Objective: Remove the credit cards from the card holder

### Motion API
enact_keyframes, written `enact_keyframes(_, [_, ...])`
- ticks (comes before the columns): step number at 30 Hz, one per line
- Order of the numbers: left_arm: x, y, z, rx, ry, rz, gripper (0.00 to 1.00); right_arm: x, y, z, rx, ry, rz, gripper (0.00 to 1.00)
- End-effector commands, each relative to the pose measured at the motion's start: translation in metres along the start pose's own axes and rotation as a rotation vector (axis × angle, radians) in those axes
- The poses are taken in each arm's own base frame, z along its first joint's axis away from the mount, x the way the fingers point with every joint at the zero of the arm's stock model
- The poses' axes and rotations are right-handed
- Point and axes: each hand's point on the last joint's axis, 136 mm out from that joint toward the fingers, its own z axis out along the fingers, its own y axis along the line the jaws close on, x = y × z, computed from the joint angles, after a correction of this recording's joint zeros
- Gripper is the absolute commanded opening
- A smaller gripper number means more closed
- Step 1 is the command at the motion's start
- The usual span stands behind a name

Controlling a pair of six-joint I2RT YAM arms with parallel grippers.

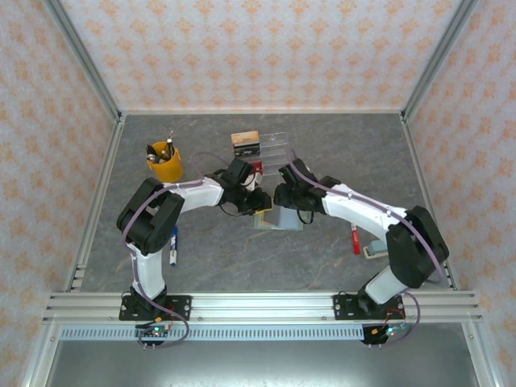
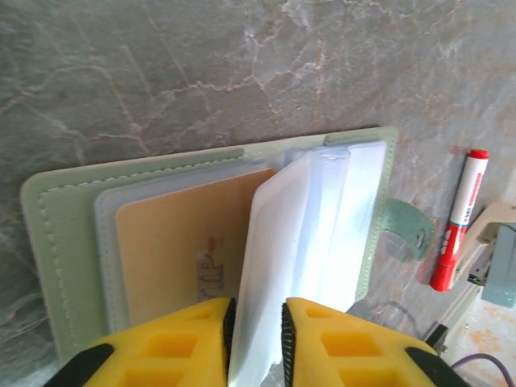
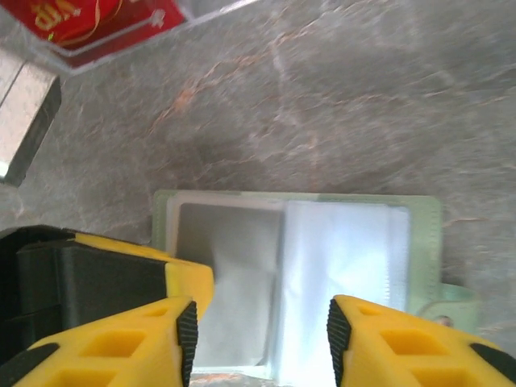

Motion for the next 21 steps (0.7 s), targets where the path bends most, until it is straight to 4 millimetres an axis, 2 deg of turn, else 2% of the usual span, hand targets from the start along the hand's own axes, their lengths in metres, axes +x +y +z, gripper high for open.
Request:
enact_keyframes(1, [0.004,-0.032,-0.006,0.102,-0.006,0.04,0.29,-0.018,-0.023,-0.014,0.086,-0.126,0.058,0.5])
enact_keyframes(5, [0.009,-0.05,-0.002,0.13,-0.007,0.056,0.33,-0.026,-0.038,-0.026,0.13,-0.2,0.107,0.5])
enact_keyframes(10, [0.013,-0.067,0.005,0.142,-0.007,0.075,0.37,-0.032,-0.046,-0.036,0.15,-0.26,0.154,0.49])
enact_keyframes(12, [0.013,-0.07,0.011,0.142,-0.002,0.068,0.38,-0.033,-0.049,-0.039,0.153,-0.278,0.169,0.5])
enact_keyframes(15, [0.014,-0.059,0.024,0.118,0.012,0.035,0.39,-0.034,-0.05,-0.041,0.155,-0.286,0.173,0.5])
enact_keyframes(18, [0.01,-0.053,0.02,0.086,-0.009,0.033,0.4,-0.032,-0.05,-0.04,0.153,-0.273,0.162,0.5])
enact_keyframes(21, [0.006,-0.056,0.014,0.096,-0.023,0.04,0.43,-0.028,-0.049,-0.037,0.146,-0.257,0.159,0.5])
